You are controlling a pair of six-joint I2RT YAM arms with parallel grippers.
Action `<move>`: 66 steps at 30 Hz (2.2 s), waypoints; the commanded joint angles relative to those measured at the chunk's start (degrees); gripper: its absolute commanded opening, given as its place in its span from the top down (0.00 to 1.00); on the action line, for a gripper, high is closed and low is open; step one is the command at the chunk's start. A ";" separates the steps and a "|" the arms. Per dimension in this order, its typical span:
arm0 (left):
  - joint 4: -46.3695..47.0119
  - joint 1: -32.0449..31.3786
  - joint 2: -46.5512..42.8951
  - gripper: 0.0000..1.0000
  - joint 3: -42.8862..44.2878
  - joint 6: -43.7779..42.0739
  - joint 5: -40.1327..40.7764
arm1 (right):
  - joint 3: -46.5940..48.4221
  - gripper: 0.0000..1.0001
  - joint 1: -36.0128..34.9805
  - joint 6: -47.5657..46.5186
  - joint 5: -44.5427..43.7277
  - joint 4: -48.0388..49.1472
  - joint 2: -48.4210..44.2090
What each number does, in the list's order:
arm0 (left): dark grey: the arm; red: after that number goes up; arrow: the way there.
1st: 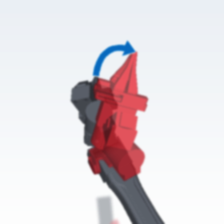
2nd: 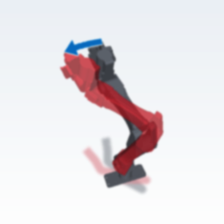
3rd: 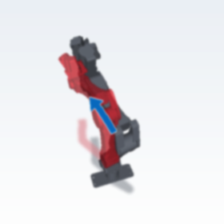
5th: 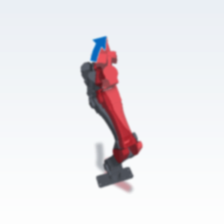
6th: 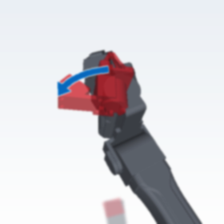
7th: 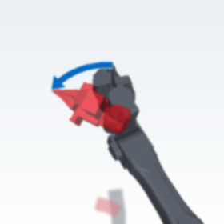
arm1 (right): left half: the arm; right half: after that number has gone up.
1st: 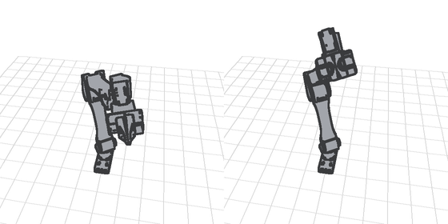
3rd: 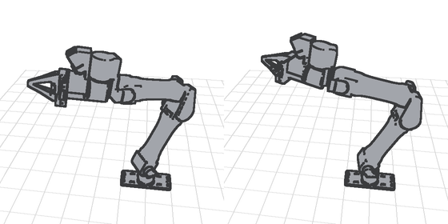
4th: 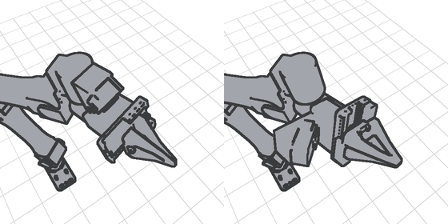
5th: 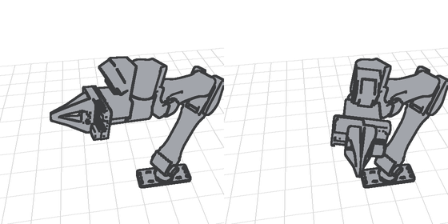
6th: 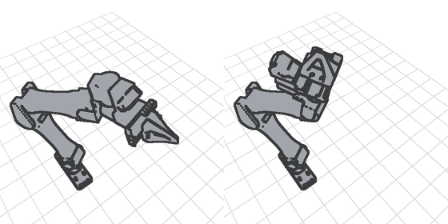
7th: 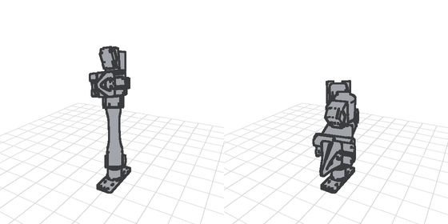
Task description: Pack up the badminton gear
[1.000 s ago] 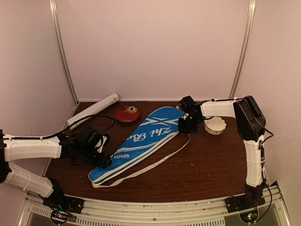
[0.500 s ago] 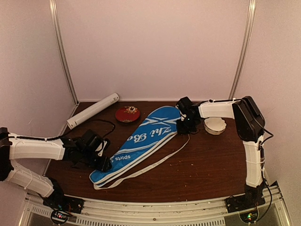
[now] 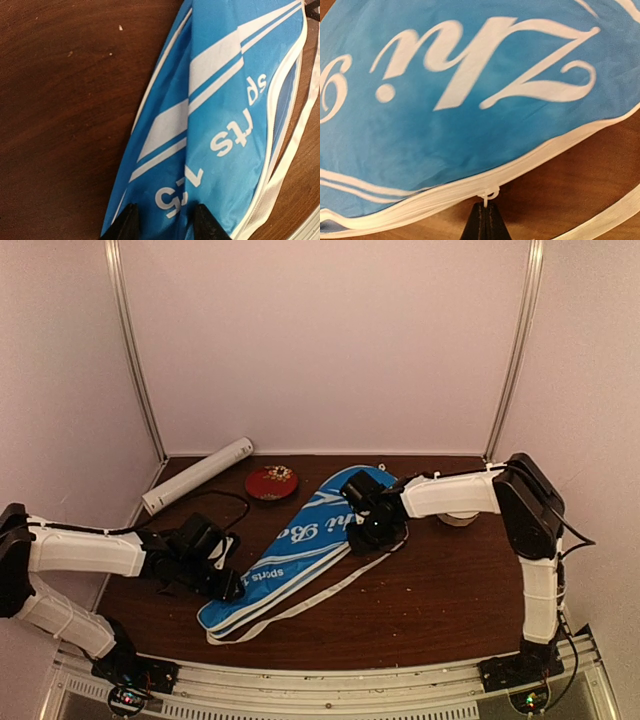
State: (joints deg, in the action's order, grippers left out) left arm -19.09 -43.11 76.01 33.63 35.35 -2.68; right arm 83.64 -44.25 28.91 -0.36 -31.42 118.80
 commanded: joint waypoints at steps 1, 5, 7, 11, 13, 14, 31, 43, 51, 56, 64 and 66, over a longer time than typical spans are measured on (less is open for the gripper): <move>0.81 -0.26 3.35 0.62 0.77 0.19 -3.35 | -2.92 1.00 -4.81 3.07 0.75 1.33 -3.69; 2.37 -1.16 5.39 0.62 2.57 -0.38 -3.97 | -5.53 1.00 -6.20 5.02 3.90 4.96 -4.67; 3.00 -1.81 6.01 0.62 3.48 -0.43 -4.04 | -5.06 1.00 -5.08 4.49 4.12 4.81 -4.56; 6.15 -2.06 6.37 0.61 4.93 -0.63 -6.02 | -3.17 1.00 -0.03 2.29 4.90 3.68 -4.19; 6.36 -2.06 7.74 0.61 6.84 -1.00 -6.30 | -0.92 1.00 2.68 0.87 6.09 2.60 -3.29; 6.91 -2.06 8.48 0.61 7.63 -1.10 -6.54 | 0.51 1.00 3.82 0.02 6.43 1.91 -2.55; 3.87 -4.71 -13.06 0.43 -6.21 -1.51 -5.39 | 2.76 1.00 9.37 -5.76 10.07 -0.19 1.75; 11.36 -9.09 -5.58 0.67 -7.77 4.98 -5.93 | -3.05 1.00 4.18 -5.46 12.31 4.95 -1.17; 15.00 -9.59 -2.03 0.67 -6.33 7.82 -4.76 | -3.39 1.00 -6.77 -2.98 12.60 6.93 -1.42; 16.19 -10.13 -0.12 0.67 -5.51 8.72 -4.43 | -4.67 1.00 -14.03 -0.40 10.23 7.80 -3.83; 15.56 -10.40 -0.40 0.66 -5.72 10.11 -2.54 | -7.59 1.00 -23.43 4.49 9.55 10.06 -6.76; 15.69 -10.49 -1.22 0.66 -6.60 10.45 -1.97 | -8.11 1.00 -23.57 5.78 10.56 11.21 -6.67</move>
State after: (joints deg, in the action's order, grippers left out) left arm -6.02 -53.45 75.55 27.05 44.62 -7.84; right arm 77.17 -66.35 31.20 8.43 -22.26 113.67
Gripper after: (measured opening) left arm 0.337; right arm 0.017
